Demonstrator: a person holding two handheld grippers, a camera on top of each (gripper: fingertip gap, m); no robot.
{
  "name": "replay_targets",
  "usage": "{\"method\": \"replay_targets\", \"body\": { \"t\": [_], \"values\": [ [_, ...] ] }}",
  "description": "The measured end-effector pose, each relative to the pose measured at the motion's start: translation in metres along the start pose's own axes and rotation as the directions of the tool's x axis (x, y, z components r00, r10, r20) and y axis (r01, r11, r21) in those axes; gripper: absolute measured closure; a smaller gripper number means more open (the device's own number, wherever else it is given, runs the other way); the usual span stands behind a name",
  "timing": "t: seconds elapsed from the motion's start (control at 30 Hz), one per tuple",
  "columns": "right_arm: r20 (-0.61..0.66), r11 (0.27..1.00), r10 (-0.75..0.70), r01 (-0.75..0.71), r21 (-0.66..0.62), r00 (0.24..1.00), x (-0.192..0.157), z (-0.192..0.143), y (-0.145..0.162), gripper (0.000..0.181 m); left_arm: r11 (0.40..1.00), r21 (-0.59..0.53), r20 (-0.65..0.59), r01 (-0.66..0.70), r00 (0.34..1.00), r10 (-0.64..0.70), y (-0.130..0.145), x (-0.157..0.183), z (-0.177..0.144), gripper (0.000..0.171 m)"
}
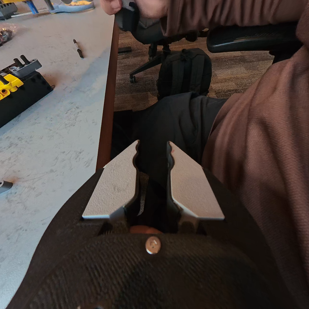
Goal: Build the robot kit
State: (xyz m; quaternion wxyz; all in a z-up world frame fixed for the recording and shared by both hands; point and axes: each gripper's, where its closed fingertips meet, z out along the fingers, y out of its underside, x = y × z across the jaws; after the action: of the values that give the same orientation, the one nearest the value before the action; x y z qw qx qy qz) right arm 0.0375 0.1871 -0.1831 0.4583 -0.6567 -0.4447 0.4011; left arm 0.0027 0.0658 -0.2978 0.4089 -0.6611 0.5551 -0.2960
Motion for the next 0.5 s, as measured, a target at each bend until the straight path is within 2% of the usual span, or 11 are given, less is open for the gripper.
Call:
{"method": "replay_targets", "body": {
  "t": [0.2, 0.3, 0.5],
  "values": [
    [0.107, 0.986, -0.063, 0.078, -0.144, 0.992, -0.017, -0.002, 0.02, 0.167, 1.0, 0.005, -0.007, 0.003, 1.0, -0.003, -0.001, 0.001, -0.001, 0.144],
    [0.044, 0.976, -0.071, 0.079, -0.202, 0.996, 0.0, -0.009, 0.029, 0.167, 1.0, 0.019, -0.032, -0.005, 0.999, 0.006, -0.002, 0.005, -0.001, 0.143],
    [-0.09, 0.978, 0.082, -0.098, -0.186, 0.993, 0.038, -0.011, 0.031, 0.167, 1.0, 0.024, -0.074, 0.008, 0.997, -0.006, -0.003, 0.011, 0.002, 0.141]
  ]
}}
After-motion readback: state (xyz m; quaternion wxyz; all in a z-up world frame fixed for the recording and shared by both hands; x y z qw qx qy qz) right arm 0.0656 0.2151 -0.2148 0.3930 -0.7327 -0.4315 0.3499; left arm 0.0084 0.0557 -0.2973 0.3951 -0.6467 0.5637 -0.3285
